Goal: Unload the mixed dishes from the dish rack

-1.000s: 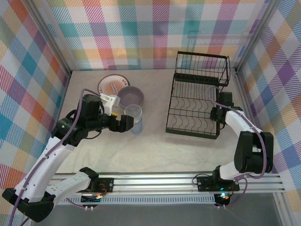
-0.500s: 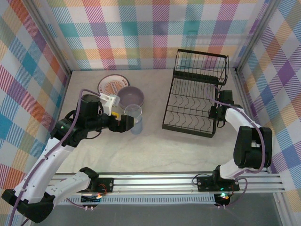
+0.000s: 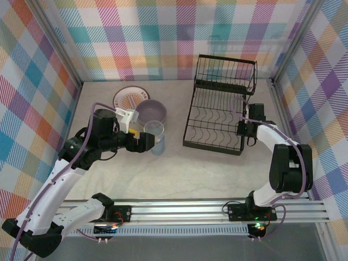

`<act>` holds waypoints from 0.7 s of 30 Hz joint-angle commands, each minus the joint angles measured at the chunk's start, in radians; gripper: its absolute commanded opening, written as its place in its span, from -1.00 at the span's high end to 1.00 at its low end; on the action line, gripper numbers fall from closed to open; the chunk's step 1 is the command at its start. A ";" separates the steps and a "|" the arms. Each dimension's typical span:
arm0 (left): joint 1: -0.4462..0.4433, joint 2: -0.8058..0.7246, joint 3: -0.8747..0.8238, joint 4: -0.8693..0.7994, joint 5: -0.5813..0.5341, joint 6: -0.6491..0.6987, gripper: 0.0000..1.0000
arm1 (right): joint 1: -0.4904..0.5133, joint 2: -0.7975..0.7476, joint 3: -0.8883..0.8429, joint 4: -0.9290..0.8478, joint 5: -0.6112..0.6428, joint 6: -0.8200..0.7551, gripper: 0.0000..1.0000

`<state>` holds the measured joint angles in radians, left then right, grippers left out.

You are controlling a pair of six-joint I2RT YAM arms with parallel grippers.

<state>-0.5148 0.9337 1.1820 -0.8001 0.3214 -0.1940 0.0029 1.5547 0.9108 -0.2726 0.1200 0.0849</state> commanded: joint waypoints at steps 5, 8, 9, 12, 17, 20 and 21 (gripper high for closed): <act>-0.002 -0.016 -0.007 0.032 0.004 -0.009 -0.99 | 0.062 0.024 0.015 0.095 -0.168 -0.124 1.00; -0.002 -0.013 -0.006 0.035 0.003 -0.009 -0.99 | 0.078 0.021 0.015 0.111 -0.187 -0.138 1.00; -0.002 -0.012 -0.006 0.035 0.004 -0.009 -1.00 | 0.083 0.021 0.016 0.114 -0.191 -0.145 1.00; -0.002 -0.013 -0.005 0.035 0.004 -0.007 -0.99 | 0.096 0.018 0.026 0.115 -0.203 -0.157 1.00; -0.002 -0.013 -0.009 0.040 -0.003 -0.010 -0.99 | 0.131 0.025 0.042 0.124 -0.202 -0.174 1.00; -0.002 -0.014 -0.007 0.041 -0.004 -0.012 -0.99 | 0.137 0.035 0.053 0.114 -0.201 -0.166 1.00; -0.002 -0.016 -0.007 0.041 -0.006 -0.012 -0.99 | 0.141 0.034 0.050 0.119 -0.200 -0.164 1.00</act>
<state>-0.5148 0.9337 1.1820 -0.7818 0.3206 -0.1940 0.1116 1.5894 0.9268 -0.2066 0.0322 0.0013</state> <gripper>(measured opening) 0.996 0.061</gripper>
